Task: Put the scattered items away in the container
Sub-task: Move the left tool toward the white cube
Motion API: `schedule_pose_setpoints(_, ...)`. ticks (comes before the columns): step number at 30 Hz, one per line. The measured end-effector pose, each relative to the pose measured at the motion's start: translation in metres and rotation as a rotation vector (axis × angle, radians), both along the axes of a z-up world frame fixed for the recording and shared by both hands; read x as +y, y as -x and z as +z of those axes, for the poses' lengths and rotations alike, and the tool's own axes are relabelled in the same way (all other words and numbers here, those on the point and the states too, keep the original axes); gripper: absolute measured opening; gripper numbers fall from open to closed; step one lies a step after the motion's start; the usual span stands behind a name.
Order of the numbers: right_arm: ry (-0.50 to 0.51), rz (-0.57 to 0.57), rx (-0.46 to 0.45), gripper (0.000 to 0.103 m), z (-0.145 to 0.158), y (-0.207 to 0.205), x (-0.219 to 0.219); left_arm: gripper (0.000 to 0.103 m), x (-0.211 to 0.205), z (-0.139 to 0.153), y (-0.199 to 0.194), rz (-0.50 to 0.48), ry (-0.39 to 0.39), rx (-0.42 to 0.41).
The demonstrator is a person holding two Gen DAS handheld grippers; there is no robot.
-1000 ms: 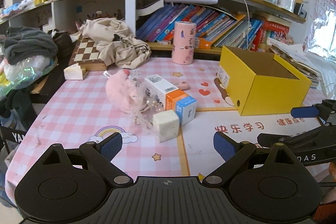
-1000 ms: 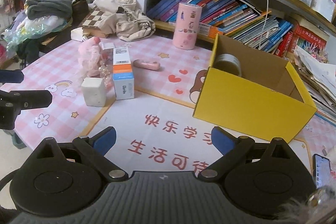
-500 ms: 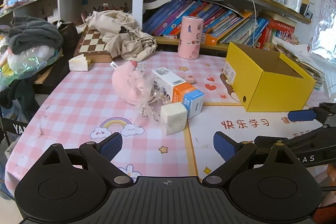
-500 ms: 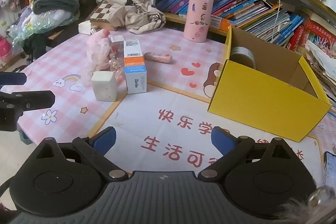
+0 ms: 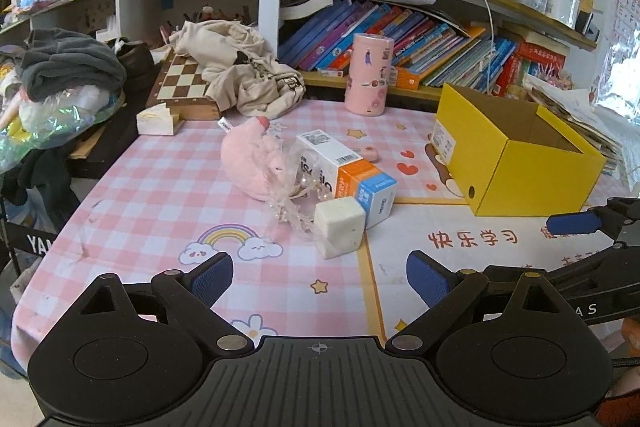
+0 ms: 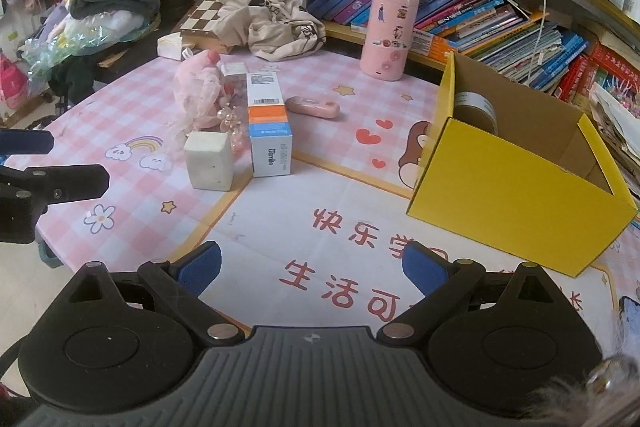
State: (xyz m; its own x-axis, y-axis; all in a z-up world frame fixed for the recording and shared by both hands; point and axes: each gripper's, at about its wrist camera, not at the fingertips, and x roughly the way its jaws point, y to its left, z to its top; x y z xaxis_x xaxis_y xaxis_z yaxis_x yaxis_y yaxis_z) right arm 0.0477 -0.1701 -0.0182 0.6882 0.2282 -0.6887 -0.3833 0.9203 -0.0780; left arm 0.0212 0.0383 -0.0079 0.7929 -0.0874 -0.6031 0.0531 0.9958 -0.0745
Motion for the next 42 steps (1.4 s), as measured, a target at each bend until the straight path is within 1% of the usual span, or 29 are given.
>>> schedule_pose_setpoints(17, 0.014, 0.000, 0.011, 0.098, 0.002, -0.008, 0.008, 0.095, 0.012, -0.002, -0.003, 0.019, 0.013, 0.019)
schedule_pose_setpoints(21, 0.016, 0.013, 0.010, 0.097, 0.001, -0.012, 0.011, 0.095, 0.015, -0.004, -0.004, 0.038, 0.014, 0.024)
schedule_pose_setpoints(27, 0.019, 0.034, 0.005, 0.093, 0.000, -0.020, 0.015, 0.094, 0.016, -0.007, -0.008, 0.056, 0.018, 0.036)
schedule_pose_setpoints(29, 0.021, 0.042, 0.005, 0.089, 0.000, -0.022, 0.016, 0.094, 0.015, -0.008, -0.011, 0.054, 0.022, 0.039)
schedule_pose_setpoints(35, 0.017, 0.070, 0.020, 0.082, -0.004, -0.038, 0.016, 0.094, 0.010, -0.007, -0.022, 0.043, 0.013, 0.039)
schedule_pose_setpoints(36, 0.016, 0.074, 0.022, 0.081, -0.004, -0.041, 0.017, 0.093, 0.009, -0.007, -0.024, 0.044, 0.013, 0.039)
schedule_pose_setpoints(39, 0.016, 0.093, 0.030, 0.077, -0.006, -0.050, 0.018, 0.084, 0.007, -0.009, -0.030, 0.044, 0.023, 0.051)
schedule_pose_setpoints(40, 0.017, 0.099, 0.033, 0.075, -0.007, -0.052, 0.019, 0.079, 0.007, -0.010, -0.032, 0.042, 0.026, 0.056)
schedule_pose_setpoints(41, 0.017, 0.105, 0.037, 0.073, -0.008, -0.055, 0.019, 0.077, 0.006, -0.011, -0.034, 0.039, 0.030, 0.060)
schedule_pose_setpoints(42, 0.017, 0.111, 0.041, 0.072, -0.009, -0.058, 0.020, 0.072, 0.006, -0.012, -0.036, 0.037, 0.034, 0.063)
